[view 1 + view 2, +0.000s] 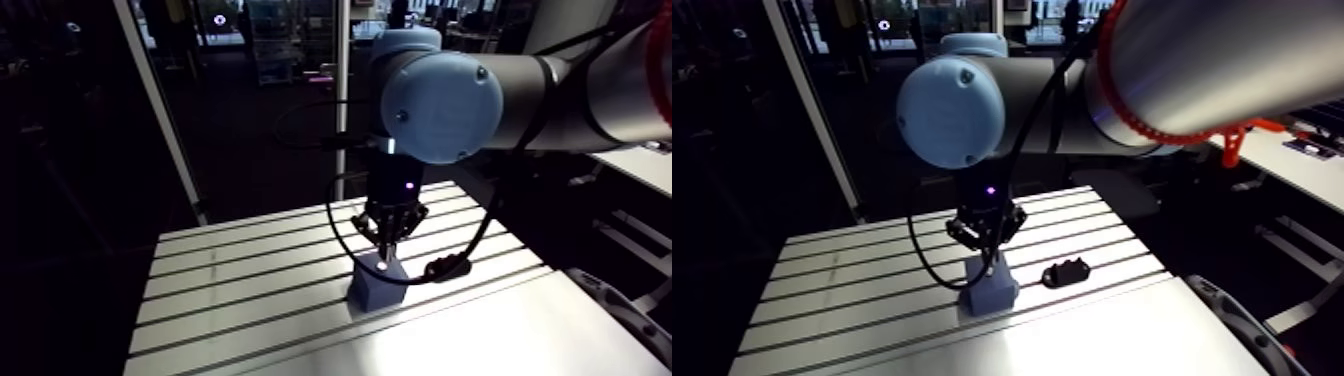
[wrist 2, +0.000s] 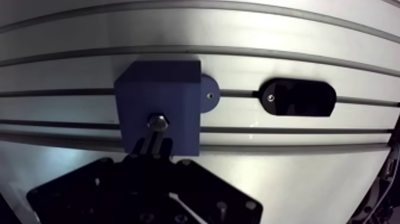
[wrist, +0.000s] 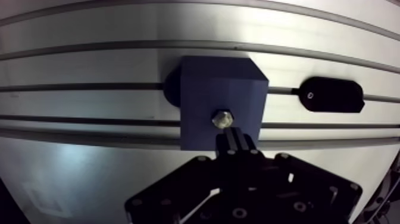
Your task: Pick up the M10 bolt and insert it into the hex recess until seated.
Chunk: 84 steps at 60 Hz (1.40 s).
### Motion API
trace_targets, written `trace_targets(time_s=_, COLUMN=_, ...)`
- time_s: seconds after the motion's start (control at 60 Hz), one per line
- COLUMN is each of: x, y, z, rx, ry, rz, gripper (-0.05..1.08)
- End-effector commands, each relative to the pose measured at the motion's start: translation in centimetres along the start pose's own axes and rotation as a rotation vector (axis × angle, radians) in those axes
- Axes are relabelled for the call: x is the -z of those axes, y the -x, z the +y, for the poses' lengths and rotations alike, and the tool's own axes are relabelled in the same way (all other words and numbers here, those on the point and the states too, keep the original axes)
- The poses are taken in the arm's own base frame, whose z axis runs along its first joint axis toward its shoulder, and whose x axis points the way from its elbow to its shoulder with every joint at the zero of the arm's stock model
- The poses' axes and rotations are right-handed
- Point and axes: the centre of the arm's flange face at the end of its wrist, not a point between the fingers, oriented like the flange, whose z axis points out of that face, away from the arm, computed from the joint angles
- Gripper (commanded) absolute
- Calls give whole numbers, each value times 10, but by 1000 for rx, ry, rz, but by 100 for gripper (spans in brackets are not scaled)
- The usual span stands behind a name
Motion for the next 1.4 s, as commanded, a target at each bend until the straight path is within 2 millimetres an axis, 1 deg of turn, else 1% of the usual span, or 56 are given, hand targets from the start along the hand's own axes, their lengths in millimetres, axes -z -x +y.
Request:
trace_targets(time_s=0.017, x=-3, y=0, z=0, rx=3, ry=4, rz=9, gripper=108)
trace_targets(time_s=0.1, x=-6, y=0, z=-1, rx=5, ry=4, rz=11, gripper=108)
trace_targets(time_s=0.283, x=-6, y=-1, z=-1, rx=5, ry=5, rz=12, gripper=108)
trace_targets(time_s=0.5, x=-7, y=-1, z=-7, rx=14, ry=-4, rz=14, gripper=108)
trace_targets(time_s=0.783, x=-11, y=-3, z=-6, rx=15, ry=-10, rz=9, gripper=108)
trace_targets(time_s=1.4, x=-9, y=-6, z=-5, rx=20, ry=0, rz=37, gripper=108)
